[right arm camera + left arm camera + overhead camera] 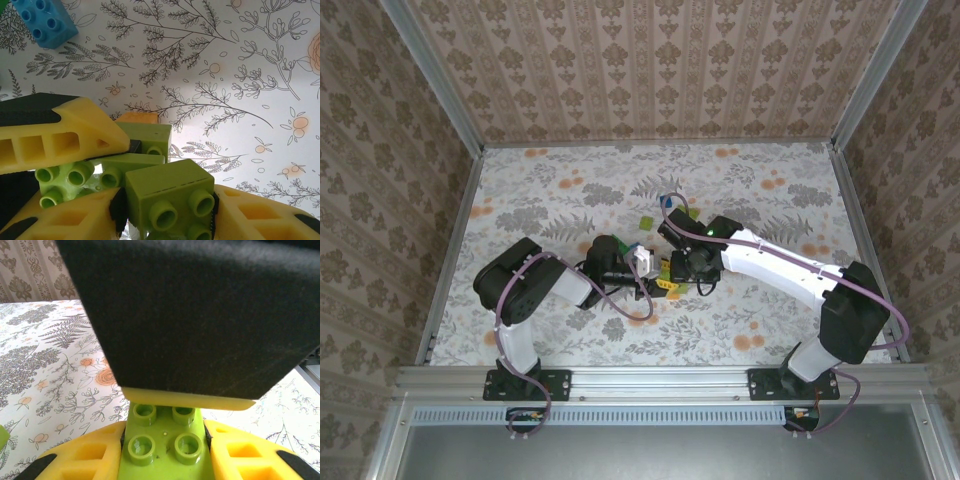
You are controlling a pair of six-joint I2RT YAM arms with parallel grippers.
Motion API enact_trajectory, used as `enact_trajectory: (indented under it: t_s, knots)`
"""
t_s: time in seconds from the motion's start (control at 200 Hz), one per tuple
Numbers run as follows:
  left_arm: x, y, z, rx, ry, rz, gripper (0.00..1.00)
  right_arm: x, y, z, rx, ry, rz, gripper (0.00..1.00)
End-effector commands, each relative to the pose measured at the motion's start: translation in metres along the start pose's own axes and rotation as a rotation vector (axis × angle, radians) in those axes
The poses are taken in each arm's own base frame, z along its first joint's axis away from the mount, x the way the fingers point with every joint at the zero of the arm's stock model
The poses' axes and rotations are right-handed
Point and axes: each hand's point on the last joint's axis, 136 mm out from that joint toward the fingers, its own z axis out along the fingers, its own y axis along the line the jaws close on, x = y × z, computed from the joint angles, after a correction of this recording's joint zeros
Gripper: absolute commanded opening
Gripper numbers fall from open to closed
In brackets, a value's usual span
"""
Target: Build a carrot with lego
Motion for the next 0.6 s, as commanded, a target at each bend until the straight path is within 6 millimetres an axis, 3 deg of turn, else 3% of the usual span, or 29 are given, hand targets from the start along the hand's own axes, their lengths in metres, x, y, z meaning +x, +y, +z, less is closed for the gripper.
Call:
enact_trajectory:
  t_s: [0.0, 0.595]
  knots:
    - [0.090, -0.015, -0.004, -0.029, 0.266, -0.205, 0.14, 0.024, 0.023, 0.020, -0.094, 0.104, -0.008, 0.51]
    - [0.091, -0.016, -0.002, -0.024, 0.278, -0.205, 0.14, 0.023, 0.025, 0.009, -0.136, 0.077, -0.001, 0.48]
